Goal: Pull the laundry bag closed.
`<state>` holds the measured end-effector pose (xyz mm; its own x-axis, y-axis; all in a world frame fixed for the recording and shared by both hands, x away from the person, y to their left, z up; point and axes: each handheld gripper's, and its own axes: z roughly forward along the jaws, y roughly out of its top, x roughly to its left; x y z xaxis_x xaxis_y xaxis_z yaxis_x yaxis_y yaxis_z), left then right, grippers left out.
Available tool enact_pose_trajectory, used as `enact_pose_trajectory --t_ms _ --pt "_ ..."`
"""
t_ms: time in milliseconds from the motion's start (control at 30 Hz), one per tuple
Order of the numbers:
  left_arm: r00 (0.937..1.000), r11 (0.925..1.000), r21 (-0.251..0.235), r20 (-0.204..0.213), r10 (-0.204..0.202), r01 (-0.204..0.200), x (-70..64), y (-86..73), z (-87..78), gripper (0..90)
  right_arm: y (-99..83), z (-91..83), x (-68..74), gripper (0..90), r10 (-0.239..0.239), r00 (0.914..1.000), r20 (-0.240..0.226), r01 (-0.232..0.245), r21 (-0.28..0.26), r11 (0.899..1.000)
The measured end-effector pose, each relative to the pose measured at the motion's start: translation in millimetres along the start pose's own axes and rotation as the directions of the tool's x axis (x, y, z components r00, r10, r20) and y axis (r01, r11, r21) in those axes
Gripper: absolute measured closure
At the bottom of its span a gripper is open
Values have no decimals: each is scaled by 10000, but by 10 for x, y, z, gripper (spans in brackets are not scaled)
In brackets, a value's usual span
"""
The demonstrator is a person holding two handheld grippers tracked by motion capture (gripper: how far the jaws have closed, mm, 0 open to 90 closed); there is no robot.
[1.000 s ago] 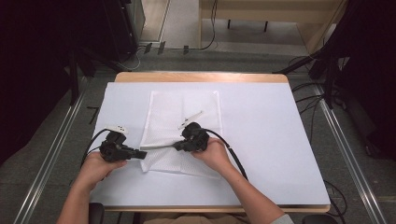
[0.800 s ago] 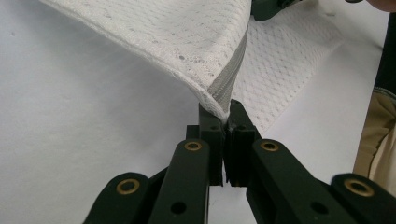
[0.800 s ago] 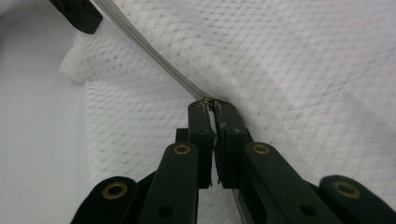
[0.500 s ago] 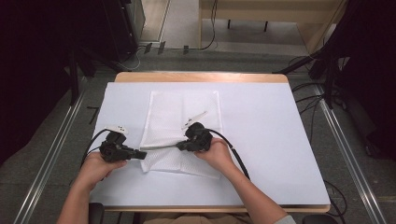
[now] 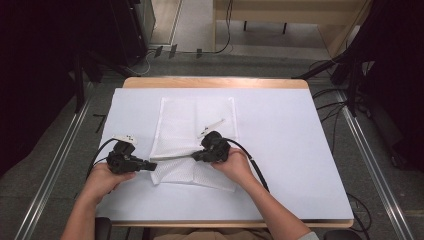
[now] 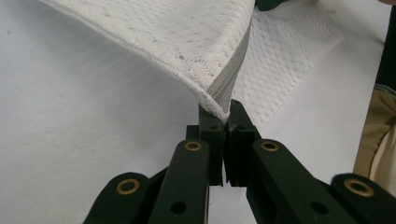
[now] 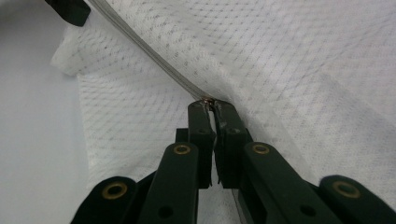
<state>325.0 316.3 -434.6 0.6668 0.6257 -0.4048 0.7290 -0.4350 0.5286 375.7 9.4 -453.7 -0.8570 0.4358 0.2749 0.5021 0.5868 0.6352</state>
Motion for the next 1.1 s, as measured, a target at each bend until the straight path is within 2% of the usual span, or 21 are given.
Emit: enact_pose_trajectory --t_ms 300,433,733,1100 --pt "9999 9999 -40 58 -105 105 11 -8 -9 886 -45 -51 -53 885 121 9998 170 -123 108 9999" --pt "9999 10000 -33 69 -81 81 13 -10 -11 886 -81 -90 -98 885 314 9994 158 -316 86 9995" --pt "9997 9999 -6 195 -144 144 13 -11 -6 885 -104 -139 -115 885 305 9992 255 -310 212 9993" --pt "9999 9999 -22 71 -119 119 17 -15 -14 886 -157 -205 -156 885 319 9991 288 -327 267 9991"
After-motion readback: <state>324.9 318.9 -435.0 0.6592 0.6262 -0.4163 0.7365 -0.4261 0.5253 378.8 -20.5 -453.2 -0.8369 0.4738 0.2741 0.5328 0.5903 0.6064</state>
